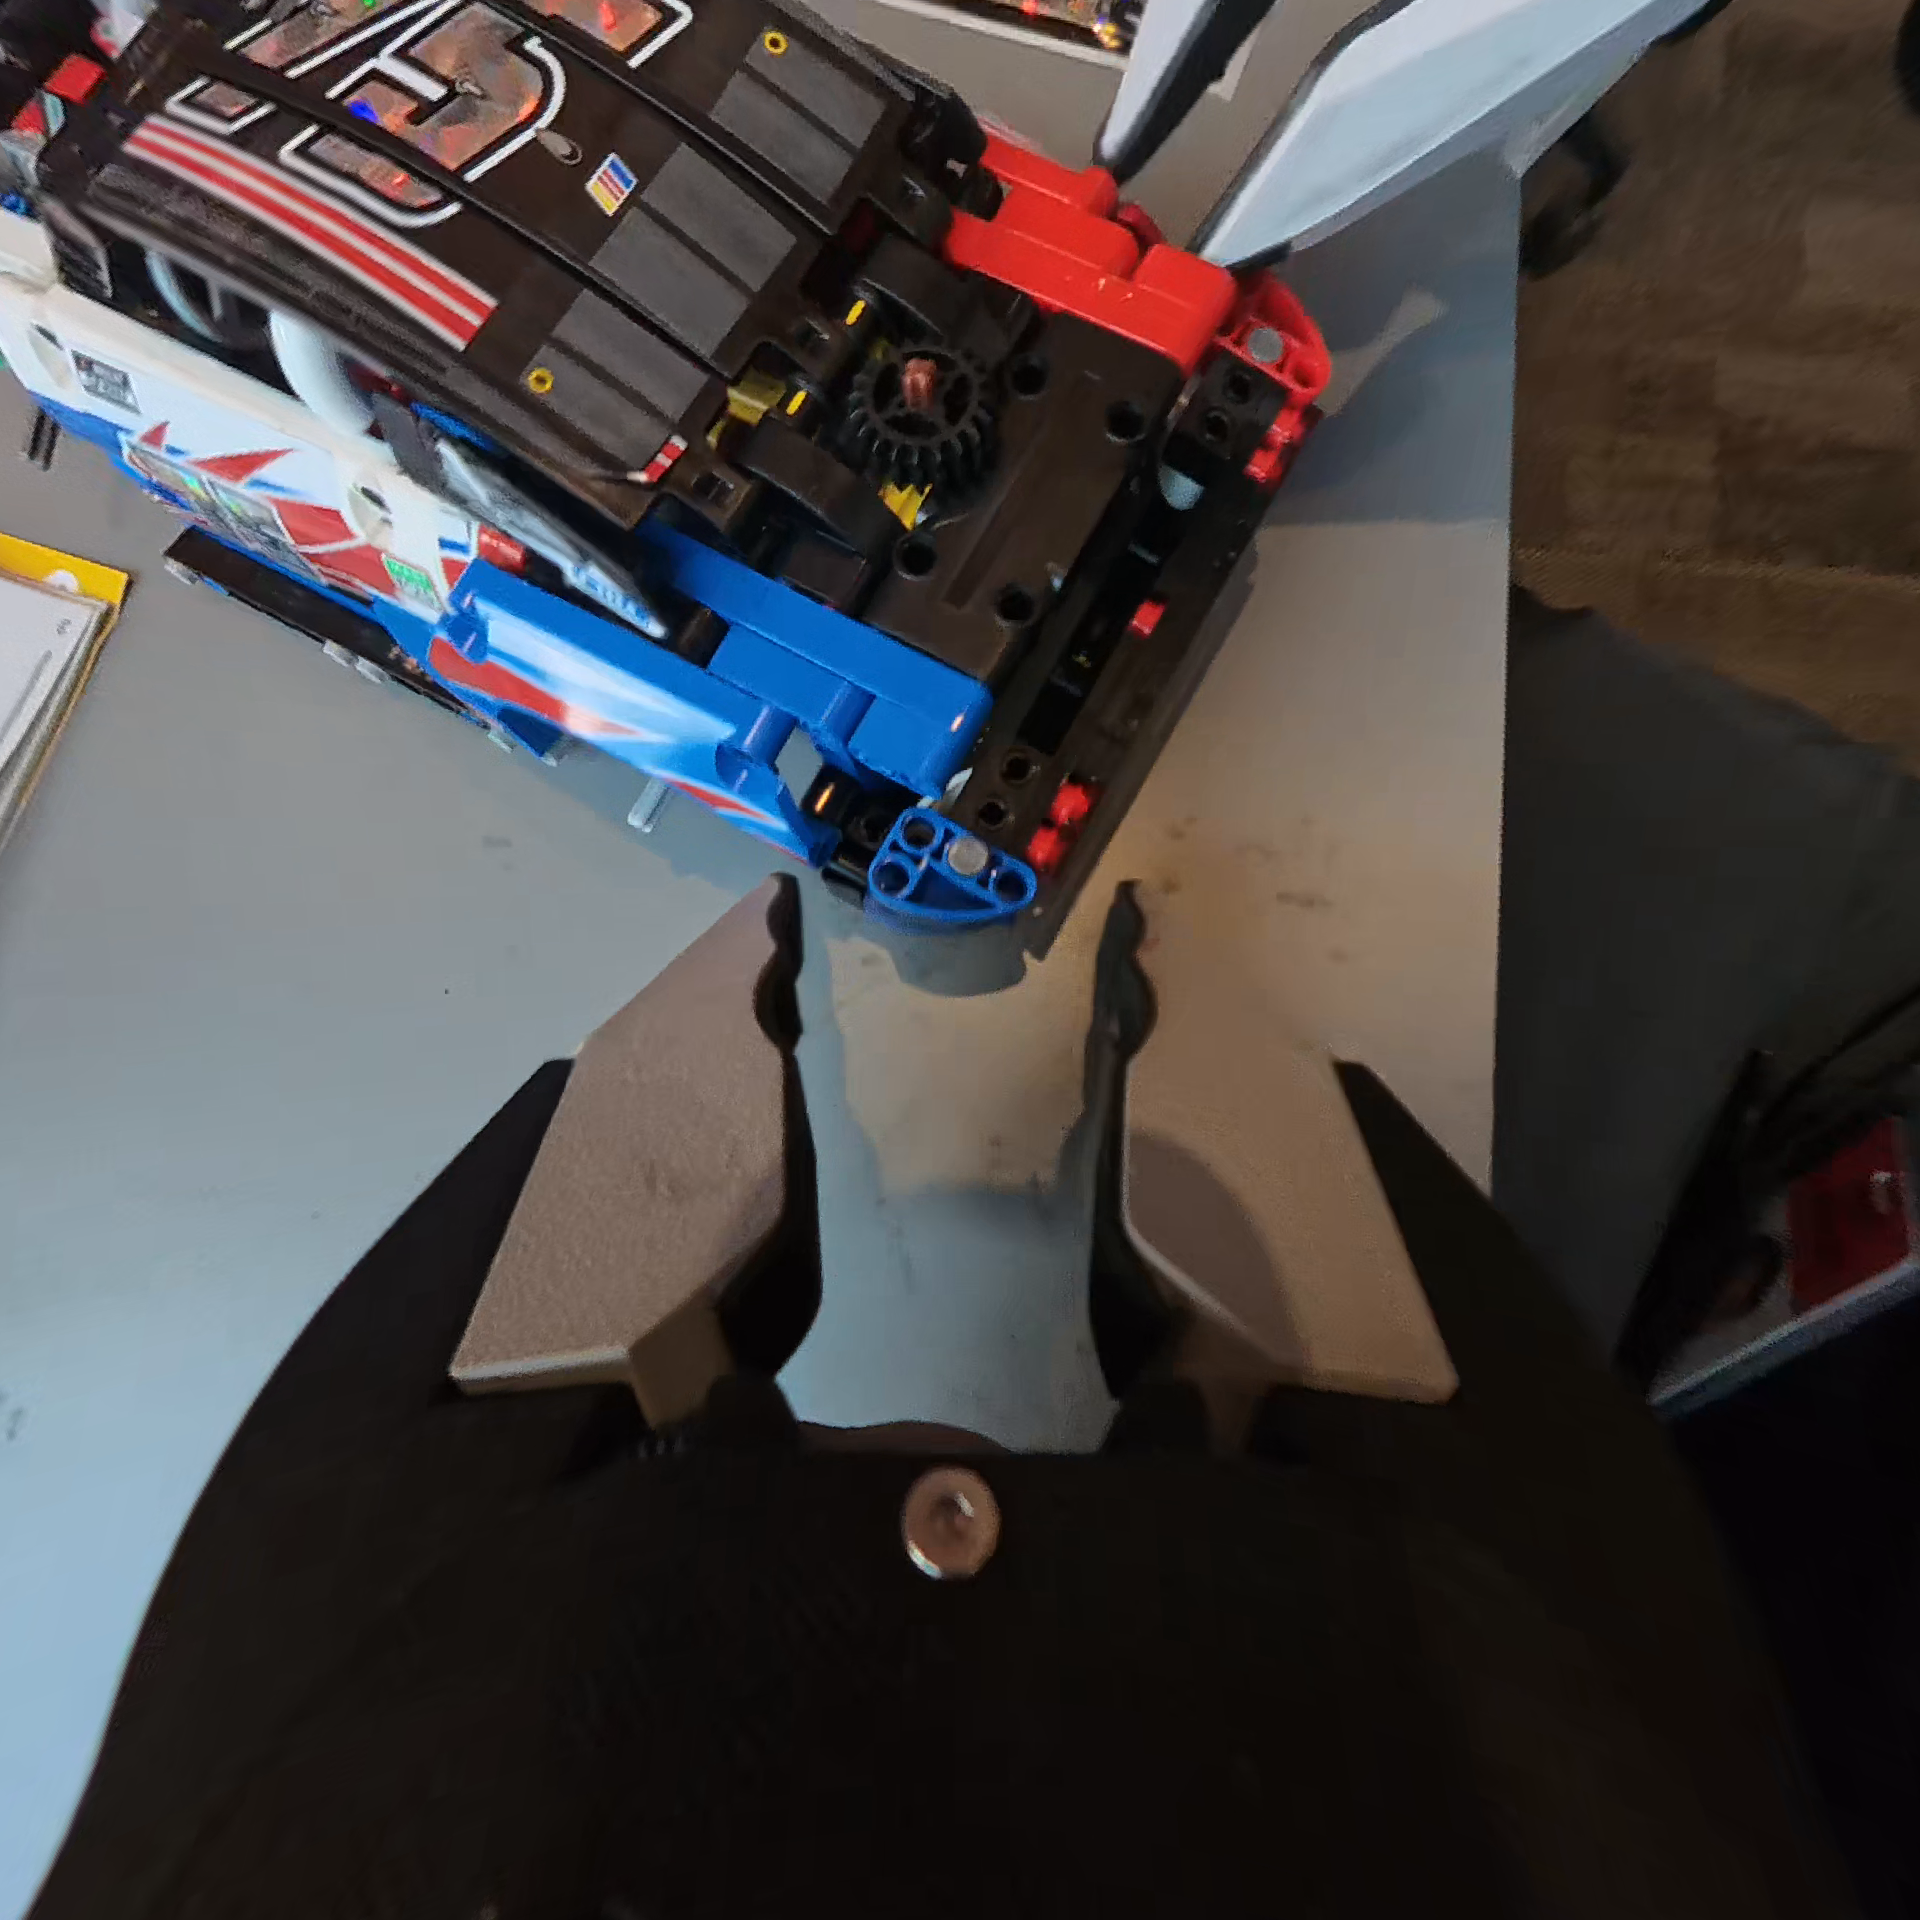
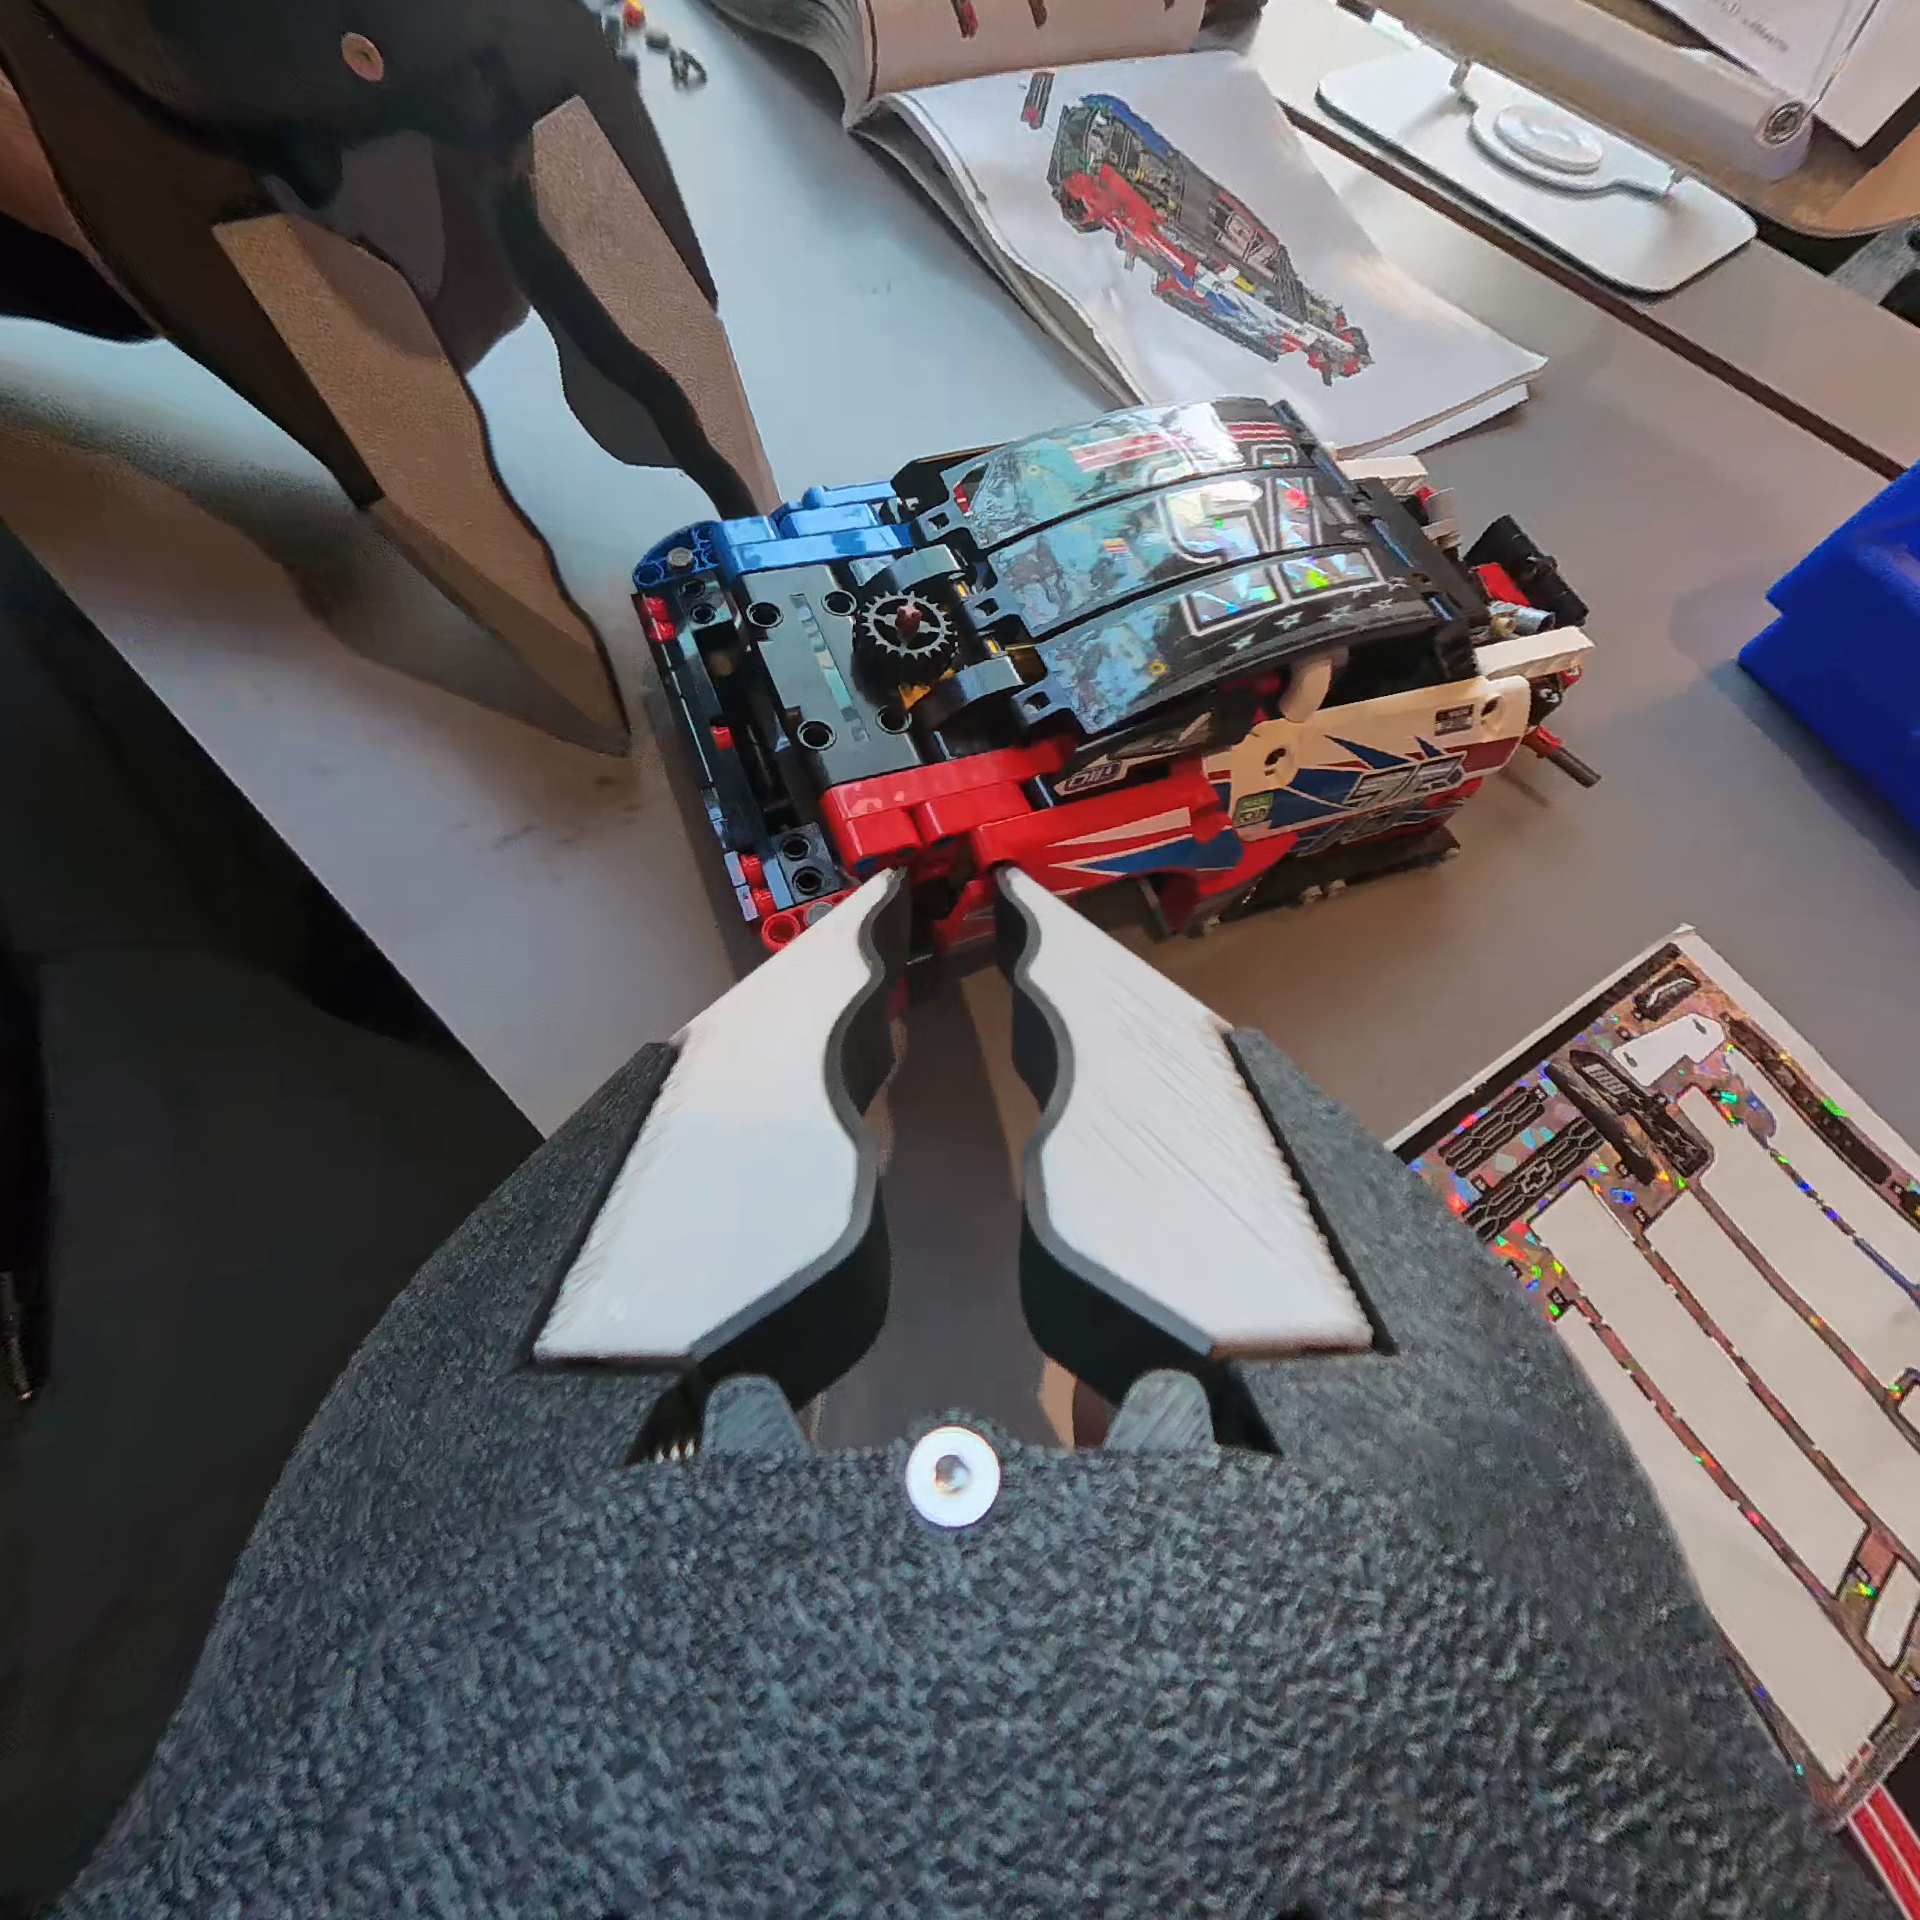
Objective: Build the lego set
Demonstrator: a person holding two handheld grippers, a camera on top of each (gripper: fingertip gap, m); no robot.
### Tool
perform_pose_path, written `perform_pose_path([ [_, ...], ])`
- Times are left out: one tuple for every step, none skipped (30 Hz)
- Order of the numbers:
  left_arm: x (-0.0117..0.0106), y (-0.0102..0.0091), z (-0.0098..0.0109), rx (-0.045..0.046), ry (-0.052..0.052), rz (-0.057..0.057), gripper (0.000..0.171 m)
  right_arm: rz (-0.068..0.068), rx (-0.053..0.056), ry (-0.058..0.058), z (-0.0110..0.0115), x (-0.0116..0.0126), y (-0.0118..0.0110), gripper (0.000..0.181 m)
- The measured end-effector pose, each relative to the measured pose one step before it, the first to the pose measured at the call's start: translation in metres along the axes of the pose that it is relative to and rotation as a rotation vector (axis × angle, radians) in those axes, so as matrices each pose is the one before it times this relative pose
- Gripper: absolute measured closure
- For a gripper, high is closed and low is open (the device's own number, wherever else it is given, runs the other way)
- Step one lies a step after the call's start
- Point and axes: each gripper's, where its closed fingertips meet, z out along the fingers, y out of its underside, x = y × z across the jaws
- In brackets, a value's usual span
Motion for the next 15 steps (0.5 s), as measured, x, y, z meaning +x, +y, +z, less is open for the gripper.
perform_pose_path([
  [-0.0009,0.00341,-0.00389,0.00606,0.0049,-0.0175,0.109,0.0116,0.0142,-0.0001,-0.00258,0.00188,-0.00048,0.165],
  [-0.00193,0.00548,-0.00557,-0.00584,0.0006,-0.0187,0.106,0.0136,0.0123,-0.0027,-0.00316,0.002,-0.00021,0.163],
  [-0.0019,0.00556,-0.0071,-0.00263,0.0018,-0.0177,0.102,0.0134,0.0123,0.002,-0.00357,0.00316,-0.00025,0.163],
  [-0.00246,0.00533,-0.00836,0.00283,-0.0004,-0.0143,0.1,0.0121,0.0117,0.0085,-0.0037,0.00463,-0.00051,0.162],
  [-0.00401,0.0052,-0.0089,0.00843,-0.0057,-0.0156,0.099,0.0119,0.0097,0.0134,-0.00349,0.00608,-0.00056,0.162],
  [-0.00558,0.00576,-0.00866,0.00573,-0.0066,-0.0199,0.098,0.0135,0.0095,0.014,-0.00306,0.00691,-0.00085,0.162],
  [-0.00796,0.00624,-0.00817,0.00161,-0.0119,-0.0266,0.097,0.0145,0.0136,0.0134,-0.00232,0.00756,-0.00224,0.162],
  [-0.01045,0.00592,-0.00718,0.00163,-0.0176,-0.0323,0.094,0.0157,0.018,0.0119,-0.00129,0.00792,-0.00359,0.162],
  [-0.01204,0.00578,-0.00611,-0.0009,-0.0173,-0.036,0.093,0.0191,0.0198,0.0087,-0.00014,0.00794,-0.00472,0.162],
  [-0.0139,0.00572,-0.00481,-0.00669,-0.0218,-0.037,0.092,0.0213,0.024,0.0061,0.00078,0.00759,-0.00616,0.161],
  [-0.01531,0.00497,-0.00367,-0.01151,-0.0263,-0.0343,0.09,0.0204,0.034,0.0036,0.00155,0.00665,-0.00812,0.16],
  [-0.01586,0.00319,-0.00308,-0.01019,-0.0305,-0.0281,0.088,0.0185,0.0449,0.0016,0.00237,0.00578,-0.00986,0.16],
  [-0.01596,0.00024,-0.00269,-0.00083,-0.0332,-0.0206,0.087,0.0159,0.0465,0.0014,0.00358,0.0051,-0.00969,0.159],
  [-0.01411,-0.00275,-0.00217,0.00802,-0.0246,-0.0176,0.087,0.0106,0.0383,0.0075,0.00472,0.00576,-0.00804,0.157],
  [-0.01244,-0.00405,-0.00131,0.007,-0.0144,-0.0171,0.087,0.0026,0.0291,0.0166,0.0053,0.00655,-0.00621,0.154],
])
